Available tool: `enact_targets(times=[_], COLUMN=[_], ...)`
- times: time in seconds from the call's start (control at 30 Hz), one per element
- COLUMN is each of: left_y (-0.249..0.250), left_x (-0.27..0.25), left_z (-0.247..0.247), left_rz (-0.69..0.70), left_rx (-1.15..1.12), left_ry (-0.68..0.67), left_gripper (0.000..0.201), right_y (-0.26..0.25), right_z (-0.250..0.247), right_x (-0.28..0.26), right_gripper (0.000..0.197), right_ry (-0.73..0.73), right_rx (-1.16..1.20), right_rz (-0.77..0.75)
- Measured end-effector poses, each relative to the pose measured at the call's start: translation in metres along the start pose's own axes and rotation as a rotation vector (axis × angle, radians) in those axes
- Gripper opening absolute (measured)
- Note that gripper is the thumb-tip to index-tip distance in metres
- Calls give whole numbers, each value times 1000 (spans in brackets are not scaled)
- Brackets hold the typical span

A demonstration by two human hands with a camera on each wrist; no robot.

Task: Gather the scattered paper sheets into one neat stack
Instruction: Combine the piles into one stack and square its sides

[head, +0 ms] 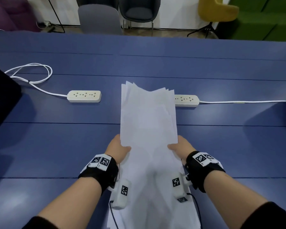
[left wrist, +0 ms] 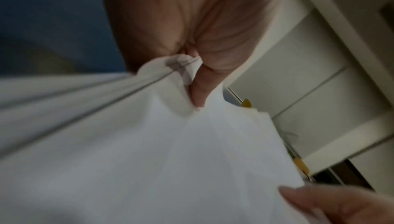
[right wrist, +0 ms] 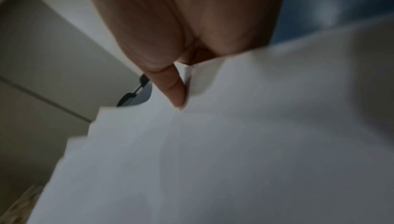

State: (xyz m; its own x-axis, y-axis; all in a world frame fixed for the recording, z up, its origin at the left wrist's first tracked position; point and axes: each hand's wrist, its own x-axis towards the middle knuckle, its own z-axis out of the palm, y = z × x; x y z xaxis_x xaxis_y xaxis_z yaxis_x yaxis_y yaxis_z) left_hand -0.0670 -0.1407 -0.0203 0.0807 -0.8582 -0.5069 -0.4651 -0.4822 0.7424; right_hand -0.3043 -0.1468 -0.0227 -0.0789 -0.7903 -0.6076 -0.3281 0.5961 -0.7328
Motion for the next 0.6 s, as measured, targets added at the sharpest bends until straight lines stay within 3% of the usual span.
enact_targets(times=[0.13,0.2,0.33,0.37,0.5,0.6], left_y=[-8,-13,-19,-20,-14,-4], left_x=[-4,-11,-17,-16,-16,-19], left_z=[7,9,5,4,1,1], left_rz=[-186,-255,-244,-240,-164,-112], left_rx=[-343,-521,-627,-597,-385,-309], left_ry=[-97,-135,-201,-194,-175,-185], left_gripper=[42,37,28,27,27,35], right_y=[6,7,32,34,17,12], right_z=[-8,-12,-15,-16,-13,-10], right_x=[-2,-4,17,19,-6,-13], right_gripper=[40,38,82,80,36,26], right_ry=[-127,-152,-71,-53,-25,-32], right_rx=[338,415,182,142,116,178], right_rz=[235,311,275,241,142,91])
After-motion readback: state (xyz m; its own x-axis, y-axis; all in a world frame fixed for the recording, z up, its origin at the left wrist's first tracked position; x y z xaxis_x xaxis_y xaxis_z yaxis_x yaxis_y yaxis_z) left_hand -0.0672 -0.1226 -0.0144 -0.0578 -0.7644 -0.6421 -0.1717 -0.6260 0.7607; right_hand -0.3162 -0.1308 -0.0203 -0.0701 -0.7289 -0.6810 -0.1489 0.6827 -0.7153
